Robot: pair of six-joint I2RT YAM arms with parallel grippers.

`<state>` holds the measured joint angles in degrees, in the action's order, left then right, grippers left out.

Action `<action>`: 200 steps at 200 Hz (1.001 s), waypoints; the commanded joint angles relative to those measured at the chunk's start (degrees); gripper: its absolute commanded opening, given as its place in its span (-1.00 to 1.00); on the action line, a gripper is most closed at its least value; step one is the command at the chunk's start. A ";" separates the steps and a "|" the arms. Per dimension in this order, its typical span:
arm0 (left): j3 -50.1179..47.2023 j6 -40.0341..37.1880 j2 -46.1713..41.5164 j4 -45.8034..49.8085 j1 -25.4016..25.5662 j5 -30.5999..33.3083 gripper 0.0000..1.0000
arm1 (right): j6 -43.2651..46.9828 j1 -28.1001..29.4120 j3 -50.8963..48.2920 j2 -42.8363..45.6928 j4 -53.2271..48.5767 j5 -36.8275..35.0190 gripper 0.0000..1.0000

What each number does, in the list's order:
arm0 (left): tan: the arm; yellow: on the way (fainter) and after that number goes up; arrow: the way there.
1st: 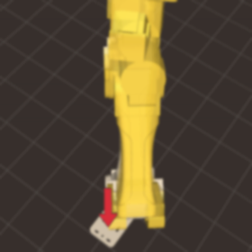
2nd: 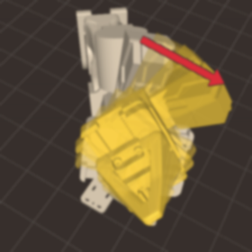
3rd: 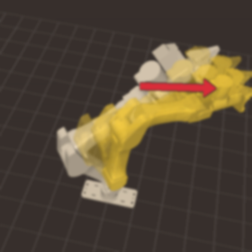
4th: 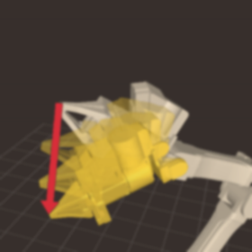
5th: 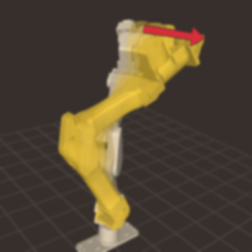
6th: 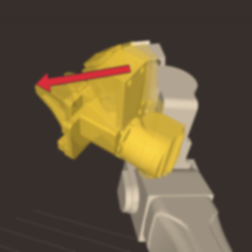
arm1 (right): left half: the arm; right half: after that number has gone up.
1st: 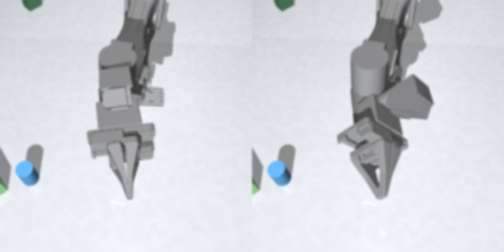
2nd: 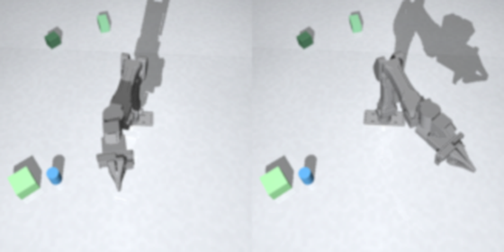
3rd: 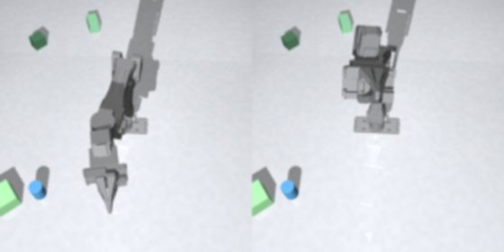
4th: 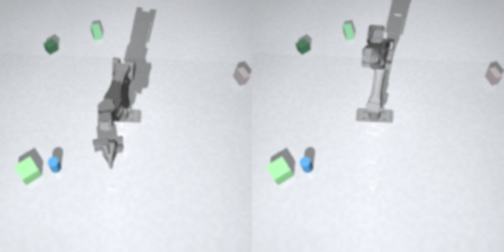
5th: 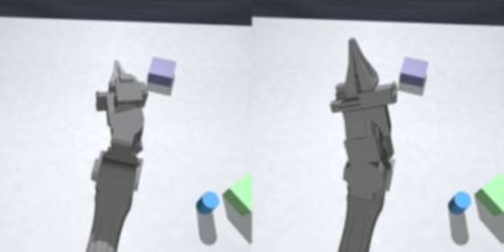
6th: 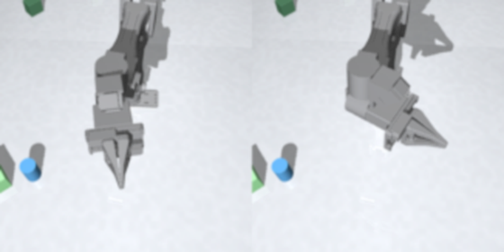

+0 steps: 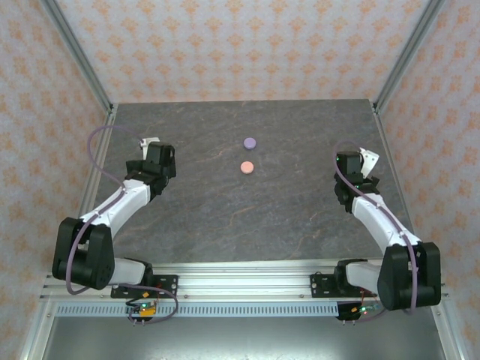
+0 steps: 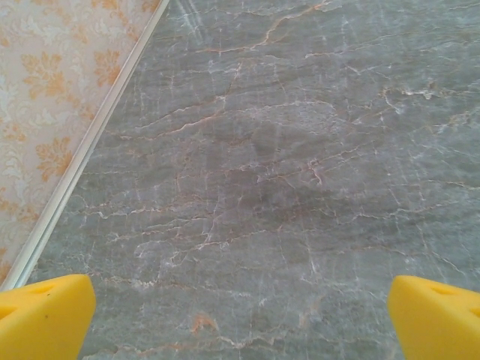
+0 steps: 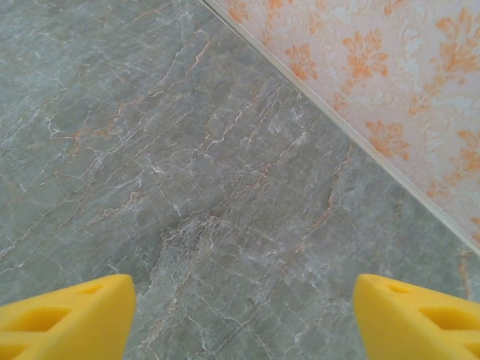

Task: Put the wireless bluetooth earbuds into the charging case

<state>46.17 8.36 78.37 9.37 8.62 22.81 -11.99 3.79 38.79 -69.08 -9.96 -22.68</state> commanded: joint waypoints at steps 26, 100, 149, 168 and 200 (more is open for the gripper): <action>-6.79 -4.36 1.53 -18.87 -2.32 -3.17 1.00 | 0.94 -3.31 -5.40 -2.81 15.32 3.21 0.66; -13.65 -8.50 3.23 -34.93 -4.54 -12.87 1.00 | 4.02 -6.33 -14.08 -6.81 39.53 11.65 0.75; -17.55 -8.58 4.37 -42.76 -6.34 -17.56 1.00 | 6.45 -6.34 -15.19 -10.26 47.62 14.52 0.82; -19.03 -8.89 4.27 -45.24 -6.34 -18.42 1.00 | 6.74 -6.30 -15.15 -11.00 47.99 15.07 0.84; -22.55 -9.29 4.79 -51.63 -6.36 -19.62 1.00 | 7.67 -6.34 -16.52 -10.72 50.46 17.17 0.85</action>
<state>25.96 0.30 82.46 -34.39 2.57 4.64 -5.85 -2.31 23.86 -79.68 35.73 -7.66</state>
